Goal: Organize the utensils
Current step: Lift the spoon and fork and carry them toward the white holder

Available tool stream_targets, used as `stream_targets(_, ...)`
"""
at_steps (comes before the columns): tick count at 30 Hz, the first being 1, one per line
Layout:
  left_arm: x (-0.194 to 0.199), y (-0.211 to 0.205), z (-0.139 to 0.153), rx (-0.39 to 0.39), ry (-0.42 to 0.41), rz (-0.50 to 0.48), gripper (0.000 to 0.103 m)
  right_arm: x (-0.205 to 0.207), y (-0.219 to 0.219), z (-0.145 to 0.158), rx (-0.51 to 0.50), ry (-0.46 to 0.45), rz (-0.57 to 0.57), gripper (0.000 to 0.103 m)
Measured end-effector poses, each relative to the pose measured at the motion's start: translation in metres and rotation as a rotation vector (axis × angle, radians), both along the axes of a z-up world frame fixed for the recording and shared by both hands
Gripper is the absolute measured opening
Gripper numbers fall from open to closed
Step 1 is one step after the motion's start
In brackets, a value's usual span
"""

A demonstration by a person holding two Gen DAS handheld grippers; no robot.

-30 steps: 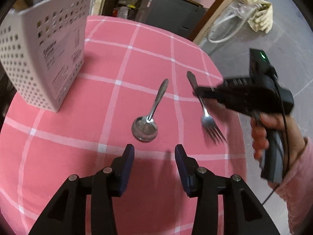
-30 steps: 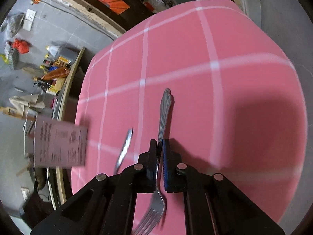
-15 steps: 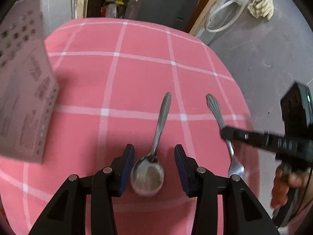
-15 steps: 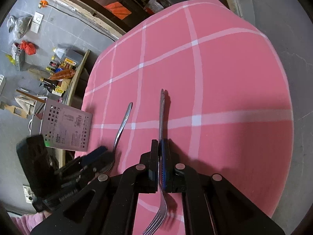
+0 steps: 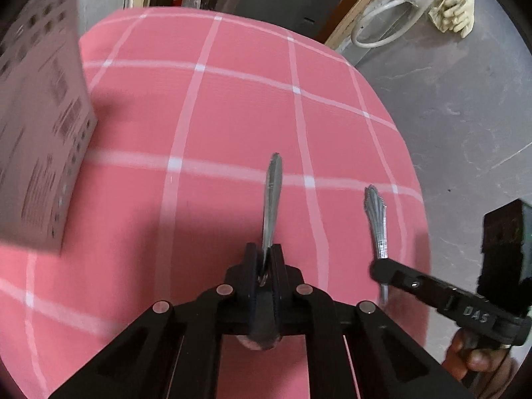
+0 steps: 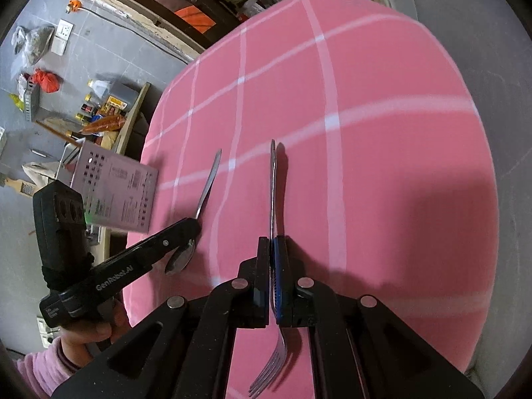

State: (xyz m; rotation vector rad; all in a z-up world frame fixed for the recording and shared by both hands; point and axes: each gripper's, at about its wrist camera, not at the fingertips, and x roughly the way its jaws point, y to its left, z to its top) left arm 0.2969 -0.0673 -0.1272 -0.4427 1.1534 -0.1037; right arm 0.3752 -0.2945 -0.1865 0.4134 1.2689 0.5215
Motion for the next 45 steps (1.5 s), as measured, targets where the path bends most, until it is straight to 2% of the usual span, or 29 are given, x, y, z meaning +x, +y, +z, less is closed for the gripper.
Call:
stream_targets(5, -0.02, -0.001, 0.002, -0.028, 0.039, -0.034, 0.007, -0.01, 0.002, 0.0, -0.012, -0.003, 0.008, 0.002)
stream_targets(10, -0.012, 0.004, 0.001, -0.051, 0.065, -0.065, 0.008, 0.001, 0.007, 0.003, -0.043, 0.0, 0.066, 0.004)
stream_targets(13, -0.004, 0.005, 0.0, -0.054, 0.069, -0.071, 0.012, 0.01, 0.01, 0.004, -0.059, 0.001, 0.09, 0.005)
stream_targets(14, 0.002, 0.005, -0.001, -0.055, 0.078, -0.07, 0.017, 0.013, 0.012, 0.004, -0.061, 0.002, 0.096, 0.006)
stream_targets(17, 0.011, 0.008, -0.004, -0.098, 0.082, -0.071, 0.024, 0.022, 0.015, 0.004, -0.059, 0.009, 0.114, 0.008)
stream_targets(20, 0.022, 0.002, -0.003, -0.096, 0.087, -0.113, 0.026, 0.03, 0.015, 0.005, -0.058, 0.007, 0.123, 0.008)
stream_targets(24, 0.03, -0.004, -0.003, -0.071, 0.098, -0.169, 0.025, 0.042, 0.022, 0.002, -0.063, 0.019, 0.163, 0.008)
stream_targets(27, 0.032, -0.005, -0.004, -0.073, 0.111, -0.163, 0.023, 0.051, 0.032, 0.0, -0.087, 0.017, 0.193, 0.008)
stream_targets(29, 0.034, -0.003, -0.005, -0.072, 0.114, -0.151, 0.012, 0.053, 0.033, 0.001, -0.087, 0.022, 0.204, 0.008)
stream_targets(30, 0.034, 0.0, -0.007, -0.081, 0.117, -0.14, 0.009, 0.053, 0.031, 0.0, -0.075, 0.028, 0.201, 0.008)
stream_targets(32, 0.031, 0.007, -0.01, -0.128, 0.115, -0.116, 0.008, 0.054, 0.023, -0.004, -0.018, 0.06, 0.157, 0.008)
stream_targets(35, 0.027, 0.009, -0.012, -0.151, 0.103, -0.098, 0.008, 0.048, 0.012, -0.013, 0.061, 0.115, 0.073, 0.007)
stream_targets(39, 0.017, 0.011, -0.01, -0.159, 0.097, -0.084, 0.008, 0.033, 0.017, -0.006, 0.007, 0.049, 0.063, 0.006)
stream_targets(43, -0.001, 0.012, 0.0, -0.122, 0.065, -0.099, 0.007, 0.014, 0.023, 0.011, -0.072, -0.021, 0.088, 0.002)
stream_targets(45, -0.01, 0.004, 0.002, -0.101, 0.065, -0.13, 0.003, 0.006, 0.021, 0.015, -0.113, -0.039, 0.098, 0.002)
